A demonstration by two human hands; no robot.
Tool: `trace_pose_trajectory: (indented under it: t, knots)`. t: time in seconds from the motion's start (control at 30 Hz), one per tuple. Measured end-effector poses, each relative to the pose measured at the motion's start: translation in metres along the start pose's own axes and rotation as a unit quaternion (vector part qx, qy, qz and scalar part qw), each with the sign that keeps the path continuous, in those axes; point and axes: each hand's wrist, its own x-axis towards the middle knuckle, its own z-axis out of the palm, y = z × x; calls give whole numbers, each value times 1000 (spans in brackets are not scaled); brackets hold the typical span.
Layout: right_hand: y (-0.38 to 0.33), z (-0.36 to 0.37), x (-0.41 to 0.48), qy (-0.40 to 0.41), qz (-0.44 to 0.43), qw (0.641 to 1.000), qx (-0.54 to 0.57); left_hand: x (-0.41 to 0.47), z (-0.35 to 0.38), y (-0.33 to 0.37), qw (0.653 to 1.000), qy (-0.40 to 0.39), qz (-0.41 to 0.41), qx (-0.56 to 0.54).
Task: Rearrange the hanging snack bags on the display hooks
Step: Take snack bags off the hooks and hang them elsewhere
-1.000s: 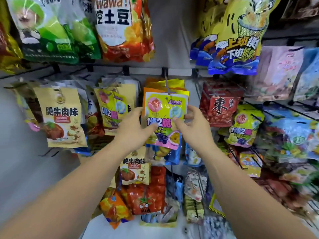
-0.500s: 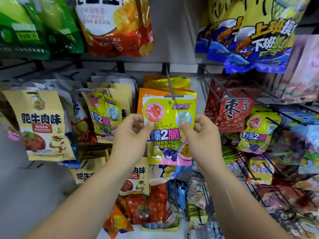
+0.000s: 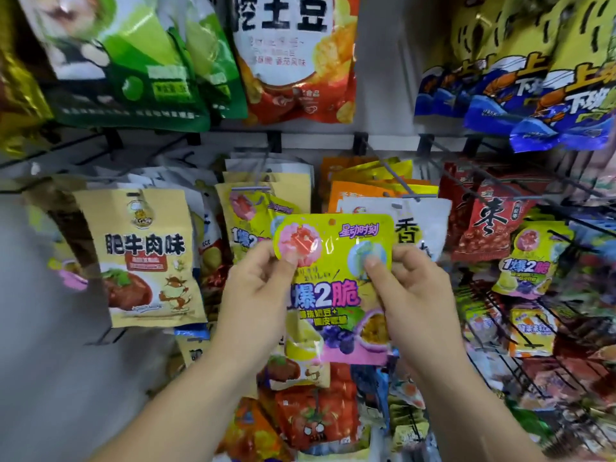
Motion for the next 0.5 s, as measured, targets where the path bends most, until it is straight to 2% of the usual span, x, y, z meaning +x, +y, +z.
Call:
trace_pose_trajectory:
  t: [0.33, 0.5]
  knots:
    - [0, 117, 43, 14, 40, 999, -21, 5, -160, 0, 989, 135, 36, -42]
    - [7, 140, 56, 32, 39, 999, -13, 7, -196, 3, 982, 182, -6, -40]
